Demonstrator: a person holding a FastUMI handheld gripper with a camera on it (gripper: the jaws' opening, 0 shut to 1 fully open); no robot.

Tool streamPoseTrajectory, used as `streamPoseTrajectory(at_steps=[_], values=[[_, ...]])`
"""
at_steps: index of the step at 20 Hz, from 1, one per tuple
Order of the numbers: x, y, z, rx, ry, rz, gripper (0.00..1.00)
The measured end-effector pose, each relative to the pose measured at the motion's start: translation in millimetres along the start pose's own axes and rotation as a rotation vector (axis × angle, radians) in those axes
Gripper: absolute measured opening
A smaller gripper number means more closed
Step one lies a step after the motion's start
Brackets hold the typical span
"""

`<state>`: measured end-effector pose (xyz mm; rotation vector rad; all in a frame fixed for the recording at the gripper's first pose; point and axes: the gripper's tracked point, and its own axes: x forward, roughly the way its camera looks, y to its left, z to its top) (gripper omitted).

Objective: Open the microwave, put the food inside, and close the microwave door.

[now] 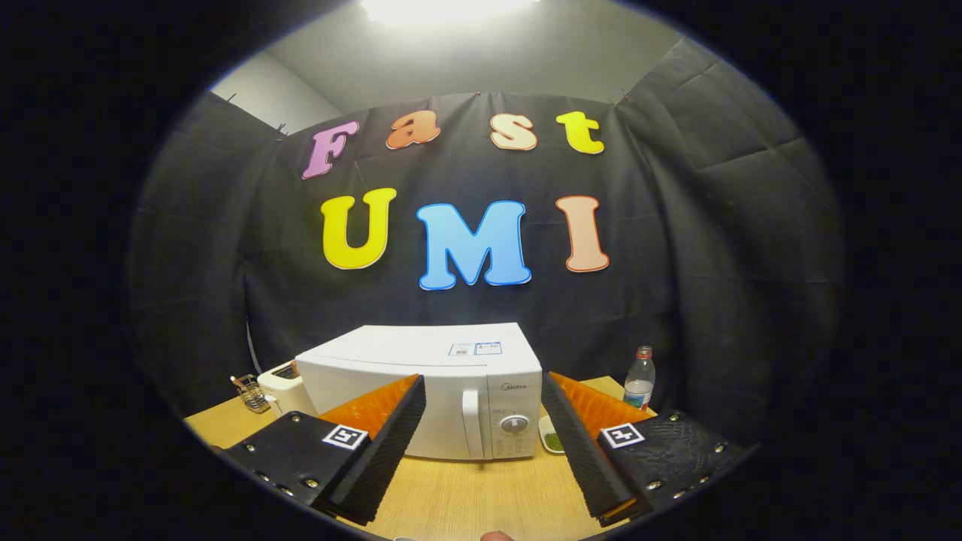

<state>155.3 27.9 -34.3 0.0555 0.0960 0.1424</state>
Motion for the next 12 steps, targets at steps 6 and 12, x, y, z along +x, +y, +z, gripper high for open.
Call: streamPoseTrajectory(at_steps=[6,12], values=[[54,5,-43,0.014,0.079,0.041,0.97],[94,15,-91,0.033,0.19,0.081,0.97]])
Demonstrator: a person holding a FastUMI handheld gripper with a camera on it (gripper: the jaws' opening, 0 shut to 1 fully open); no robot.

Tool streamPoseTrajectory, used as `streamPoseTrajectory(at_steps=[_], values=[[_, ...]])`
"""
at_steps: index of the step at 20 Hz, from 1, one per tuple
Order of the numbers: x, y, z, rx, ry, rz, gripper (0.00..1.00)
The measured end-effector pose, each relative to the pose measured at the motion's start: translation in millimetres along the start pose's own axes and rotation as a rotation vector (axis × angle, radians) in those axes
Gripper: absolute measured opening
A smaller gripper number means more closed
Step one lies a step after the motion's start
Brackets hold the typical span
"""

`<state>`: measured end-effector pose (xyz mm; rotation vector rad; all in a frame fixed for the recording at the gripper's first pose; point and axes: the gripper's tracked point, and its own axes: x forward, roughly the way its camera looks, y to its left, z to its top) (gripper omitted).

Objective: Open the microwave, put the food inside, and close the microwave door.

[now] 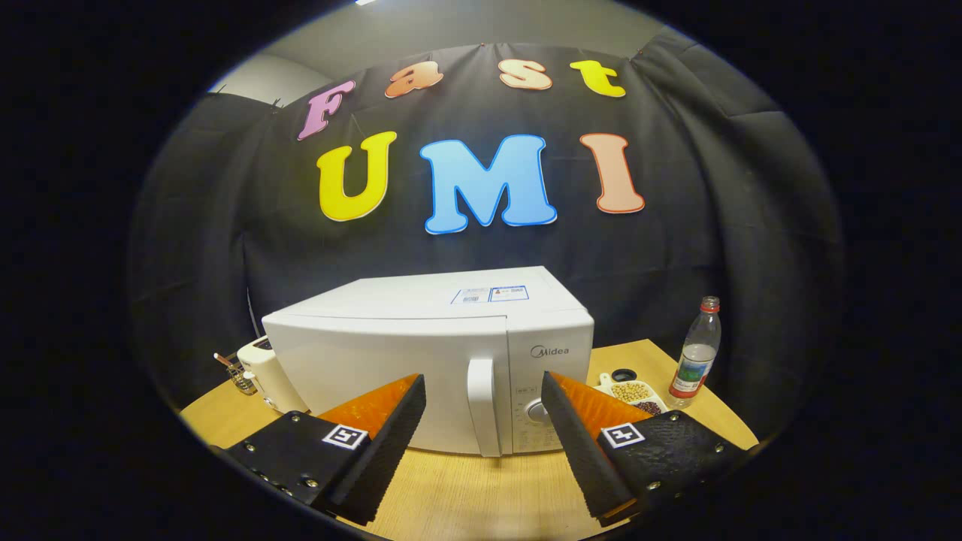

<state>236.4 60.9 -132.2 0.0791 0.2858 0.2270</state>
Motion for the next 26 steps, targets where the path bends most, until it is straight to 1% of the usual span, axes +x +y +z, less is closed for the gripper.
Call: streamPoseTrajectory(at_steps=[4,5,7,8,9,10,12,13,14,15,16,17,18,19,20,21,22,23,24,25,26], values=[[23,8,-22,0.001,0.055,0.025,0.97],[28,8,-27,0.0,0.068,0.03,0.94],[36,11,-40,0.003,0.099,0.039,0.94],[40,11,-46,0.005,0.111,0.035,0.94],[44,10,-49,0.008,0.123,0.035,0.86],[47,11,-53,0.013,0.135,0.037,0.85],[55,13,-60,0.018,0.156,0.041,0.86],[58,6,-63,0.008,0.164,0.007,0.86],[63,-1,-63,0.001,0.168,-0.025,0.69],[62,-1,-67,0.018,0.183,-0.02,0.52],[63,2,-71,0.023,0.192,-0.019,0.51],[62,-4,-69,-0.002,0.193,-0.046,0.5],[65,-2,-74,-0.007,0.193,-0.041,0.41],[64,-5,-72,-0.022,0.191,-0.058,0.35],[68,-4,-72,-0.024,0.19,-0.057,0.35],[69,-5,-72,-0.027,0.187,-0.052,0.28],[65,-4,-73,-0.028,0.193,-0.04,0.28],[67,-2,-73,-0.033,0.188,-0.034,0.22],[64,-3,-73,-0.046,0.196,-0.027,0.21],[66,-3,-72,-0.061,0.192,-0.02,0.13],[64,-2,-75,-0.071,0.205,-0.007,0.13]])
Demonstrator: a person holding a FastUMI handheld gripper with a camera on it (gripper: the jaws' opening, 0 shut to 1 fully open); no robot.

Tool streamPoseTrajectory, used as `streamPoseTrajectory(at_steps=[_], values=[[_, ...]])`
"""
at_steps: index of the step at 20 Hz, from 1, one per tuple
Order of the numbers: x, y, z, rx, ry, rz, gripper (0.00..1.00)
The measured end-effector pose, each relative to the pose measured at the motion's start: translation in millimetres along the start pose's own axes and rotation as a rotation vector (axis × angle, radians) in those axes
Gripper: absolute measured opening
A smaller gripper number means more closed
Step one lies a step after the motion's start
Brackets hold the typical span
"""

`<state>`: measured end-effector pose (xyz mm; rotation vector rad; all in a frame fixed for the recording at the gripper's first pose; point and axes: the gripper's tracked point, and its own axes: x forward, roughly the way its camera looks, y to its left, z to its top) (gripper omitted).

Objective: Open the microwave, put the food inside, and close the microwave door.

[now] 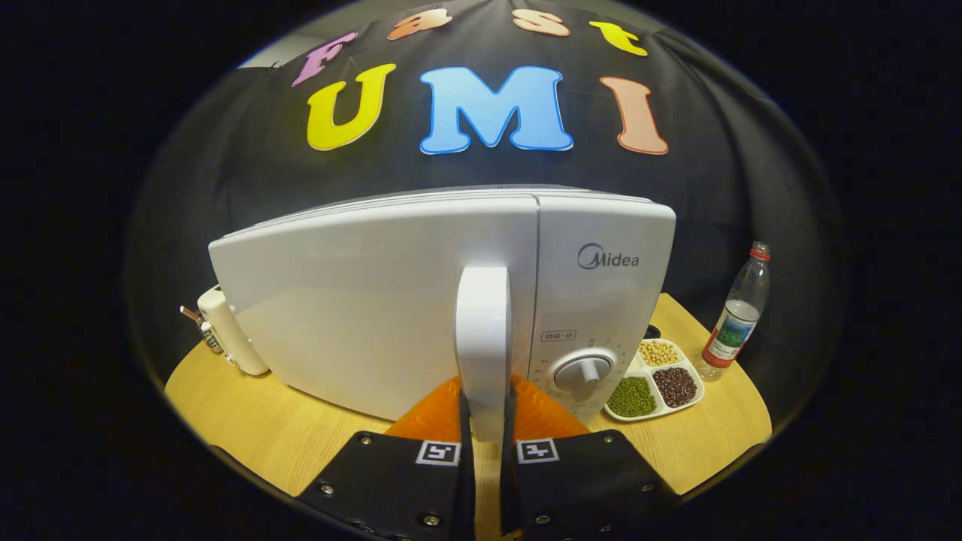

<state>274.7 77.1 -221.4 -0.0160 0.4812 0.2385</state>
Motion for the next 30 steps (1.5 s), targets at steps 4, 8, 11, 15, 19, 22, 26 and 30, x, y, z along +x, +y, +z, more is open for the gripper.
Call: streamPoseTrajectory(at_steps=[4,8,11,15,19,22,26,30], values=[[-4,0,0,-0.026,0.013,0.012,0.13],[-8,1,-1,-0.062,0.011,0.005,0.13],[-37,11,-14,-0.123,-0.011,0.002,0.13],[-62,25,-28,-0.086,0.02,0.021,0.13],[-87,40,-38,-0.082,0.056,0.048,0.13],[-107,56,-49,-0.09,0.073,0.049,0.13],[-130,78,-60,-0.079,0.096,0.05,0.13],[-148,98,-68,-0.075,0.11,0.033,0.13]])
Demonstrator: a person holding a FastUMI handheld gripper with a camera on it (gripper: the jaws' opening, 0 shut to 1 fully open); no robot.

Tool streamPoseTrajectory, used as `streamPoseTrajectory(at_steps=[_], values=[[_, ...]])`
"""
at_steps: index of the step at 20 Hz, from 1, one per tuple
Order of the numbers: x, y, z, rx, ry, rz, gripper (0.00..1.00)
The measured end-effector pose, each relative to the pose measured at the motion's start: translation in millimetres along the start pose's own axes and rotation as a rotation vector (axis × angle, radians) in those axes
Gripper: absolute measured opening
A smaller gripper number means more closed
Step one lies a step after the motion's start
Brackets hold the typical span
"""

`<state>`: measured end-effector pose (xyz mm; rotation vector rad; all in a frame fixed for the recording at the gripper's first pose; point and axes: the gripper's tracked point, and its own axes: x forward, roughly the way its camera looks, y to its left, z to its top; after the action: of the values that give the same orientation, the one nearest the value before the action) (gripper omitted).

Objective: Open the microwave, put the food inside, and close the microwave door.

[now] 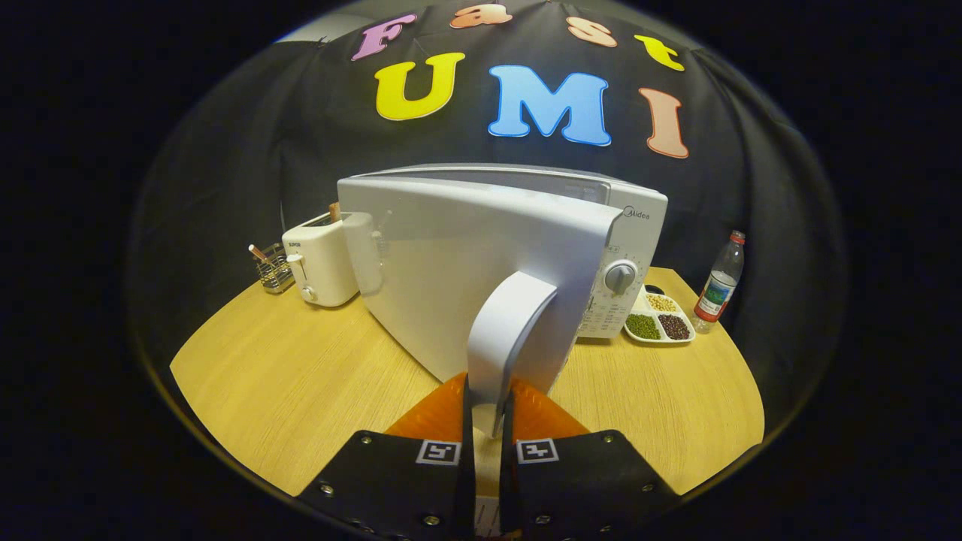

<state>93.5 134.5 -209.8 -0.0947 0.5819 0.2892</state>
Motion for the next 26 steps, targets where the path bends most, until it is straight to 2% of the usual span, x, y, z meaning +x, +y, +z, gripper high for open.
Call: streamPoseTrajectory(at_steps=[10,19,24,26], values=[[-41,83,-21,-0.027,-0.026,0.027,0.12],[-59,167,-27,-0.047,-0.071,0.053,0.12],[-66,196,-29,-0.081,-0.087,0.029,0.12],[-70,210,-31,-0.088,-0.092,0.049,0.13]])
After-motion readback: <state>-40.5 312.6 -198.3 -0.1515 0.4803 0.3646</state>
